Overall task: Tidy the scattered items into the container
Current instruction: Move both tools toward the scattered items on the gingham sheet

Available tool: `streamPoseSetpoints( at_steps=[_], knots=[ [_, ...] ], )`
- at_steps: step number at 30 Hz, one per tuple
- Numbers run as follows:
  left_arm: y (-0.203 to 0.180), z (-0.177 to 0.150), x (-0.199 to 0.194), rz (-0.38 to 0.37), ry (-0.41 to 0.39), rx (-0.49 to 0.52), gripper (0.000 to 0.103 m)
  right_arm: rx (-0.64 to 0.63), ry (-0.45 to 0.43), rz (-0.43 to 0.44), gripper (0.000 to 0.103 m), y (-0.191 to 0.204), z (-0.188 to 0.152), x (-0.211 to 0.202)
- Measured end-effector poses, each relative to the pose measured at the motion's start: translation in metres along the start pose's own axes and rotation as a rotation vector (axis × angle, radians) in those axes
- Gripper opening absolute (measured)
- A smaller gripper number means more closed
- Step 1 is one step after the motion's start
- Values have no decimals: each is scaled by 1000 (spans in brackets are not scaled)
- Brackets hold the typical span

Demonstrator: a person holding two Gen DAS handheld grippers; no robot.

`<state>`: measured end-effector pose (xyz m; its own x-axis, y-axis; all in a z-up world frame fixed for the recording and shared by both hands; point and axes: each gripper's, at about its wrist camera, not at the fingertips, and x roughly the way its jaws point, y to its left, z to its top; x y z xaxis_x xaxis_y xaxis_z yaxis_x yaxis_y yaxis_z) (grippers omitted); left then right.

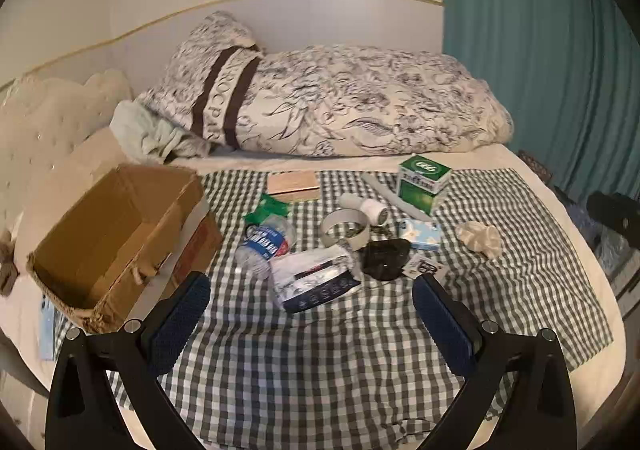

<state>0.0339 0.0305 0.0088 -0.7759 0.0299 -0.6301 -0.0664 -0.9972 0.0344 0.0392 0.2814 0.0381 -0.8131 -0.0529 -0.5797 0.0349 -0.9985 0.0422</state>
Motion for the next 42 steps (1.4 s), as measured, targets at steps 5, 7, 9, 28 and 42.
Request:
streamPoseSetpoints(
  at_steps=[5,7,9,28,42],
  knots=[
    [-14,1,11,-8,41,39,103,6,16,-40,103,-17,-10,4],
    [-13,1,17,-4,33,52,103,4,25,-40,103,-19,-12,8],
    [-11,3,23,-28,20,47,103,14,36,-40,103,-23,-13,15],
    [16,-2,111,-50,120,-24,103,-12,169,-115,103,-16,-9,110],
    [20,-10,152,-47,170,-8,103,-15,242,-110,103,-26,-14,155]
  ],
)
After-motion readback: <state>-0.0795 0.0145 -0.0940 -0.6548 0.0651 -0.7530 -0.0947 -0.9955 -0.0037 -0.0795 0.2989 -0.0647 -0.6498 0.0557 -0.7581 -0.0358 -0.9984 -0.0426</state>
